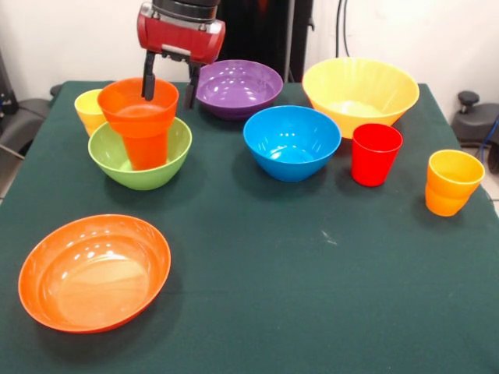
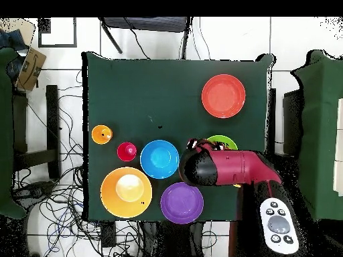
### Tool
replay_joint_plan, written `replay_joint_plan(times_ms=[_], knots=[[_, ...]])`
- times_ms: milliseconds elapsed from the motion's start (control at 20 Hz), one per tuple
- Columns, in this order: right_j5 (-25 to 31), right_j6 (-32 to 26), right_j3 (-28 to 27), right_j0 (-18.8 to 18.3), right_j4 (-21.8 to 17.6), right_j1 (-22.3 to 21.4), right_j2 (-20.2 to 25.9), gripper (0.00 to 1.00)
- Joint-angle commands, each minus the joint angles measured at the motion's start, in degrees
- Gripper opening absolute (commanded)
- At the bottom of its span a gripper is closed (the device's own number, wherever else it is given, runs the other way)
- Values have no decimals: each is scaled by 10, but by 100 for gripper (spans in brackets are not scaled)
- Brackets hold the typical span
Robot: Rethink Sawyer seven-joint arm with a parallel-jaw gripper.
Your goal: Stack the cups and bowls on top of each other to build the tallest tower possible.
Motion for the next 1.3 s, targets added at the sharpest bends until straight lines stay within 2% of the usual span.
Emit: replay_joint_plan(times_ms=[50,450,850,1300], knots=[[55,-62,19,6,-23,0,58,100],[72,-53,14,15,-13,0,59,100],[85,26,17,43,39,21,41,100],[88,40,-1,75,53,27,19,100]])
